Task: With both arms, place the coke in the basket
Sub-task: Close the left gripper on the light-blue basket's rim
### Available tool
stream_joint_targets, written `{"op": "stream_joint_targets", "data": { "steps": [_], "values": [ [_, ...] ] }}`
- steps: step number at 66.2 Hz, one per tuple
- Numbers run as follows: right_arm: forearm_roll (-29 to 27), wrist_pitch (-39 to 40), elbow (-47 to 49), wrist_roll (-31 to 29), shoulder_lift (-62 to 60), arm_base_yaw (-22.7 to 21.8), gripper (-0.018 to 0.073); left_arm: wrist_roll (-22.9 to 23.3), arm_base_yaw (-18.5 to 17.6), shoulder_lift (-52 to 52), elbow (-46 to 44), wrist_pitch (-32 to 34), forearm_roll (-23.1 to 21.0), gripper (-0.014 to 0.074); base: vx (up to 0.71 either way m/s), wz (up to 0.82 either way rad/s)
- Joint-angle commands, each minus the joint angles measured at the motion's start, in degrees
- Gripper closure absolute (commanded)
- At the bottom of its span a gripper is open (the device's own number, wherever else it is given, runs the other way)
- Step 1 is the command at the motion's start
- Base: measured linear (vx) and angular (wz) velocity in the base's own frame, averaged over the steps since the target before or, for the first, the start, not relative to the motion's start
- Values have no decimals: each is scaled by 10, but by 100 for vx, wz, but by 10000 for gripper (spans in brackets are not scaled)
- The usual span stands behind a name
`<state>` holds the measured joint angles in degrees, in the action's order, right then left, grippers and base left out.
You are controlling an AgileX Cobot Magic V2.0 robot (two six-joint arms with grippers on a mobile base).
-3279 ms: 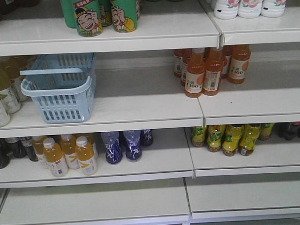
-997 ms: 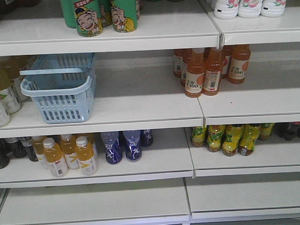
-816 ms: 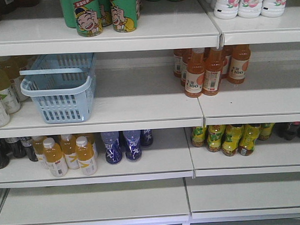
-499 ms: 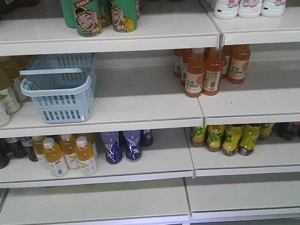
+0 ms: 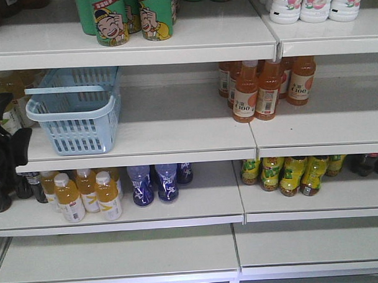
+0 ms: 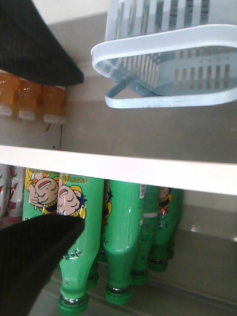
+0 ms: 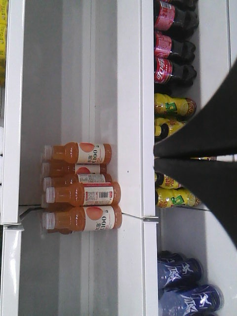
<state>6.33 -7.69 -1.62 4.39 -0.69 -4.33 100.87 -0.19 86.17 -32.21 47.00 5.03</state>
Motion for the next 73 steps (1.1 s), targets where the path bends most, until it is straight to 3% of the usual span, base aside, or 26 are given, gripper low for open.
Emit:
{"op": "stream_joint_targets", "data": {
  "steps": [1,8,18,27,73],
  "values": [
    [4,43,-9,-2,-8,-1,568,30,-2,44,-16,148,6,74,0,0],
    [4,43,-9,-2,-8,-1,568,30,-2,102,-29,223,9,74,0,0],
    [4,43,-9,-2,-8,-1,568,32,-2,171,-83,275,61,74,0,0],
    [4,43,-9,-2,-8,-1,568,58,-2,204,-125,272,77,74,0,0],
    [4,43,-9,-2,-8,-1,568,60,5,293,-288,187,110,74,0,0]
  ]
}}
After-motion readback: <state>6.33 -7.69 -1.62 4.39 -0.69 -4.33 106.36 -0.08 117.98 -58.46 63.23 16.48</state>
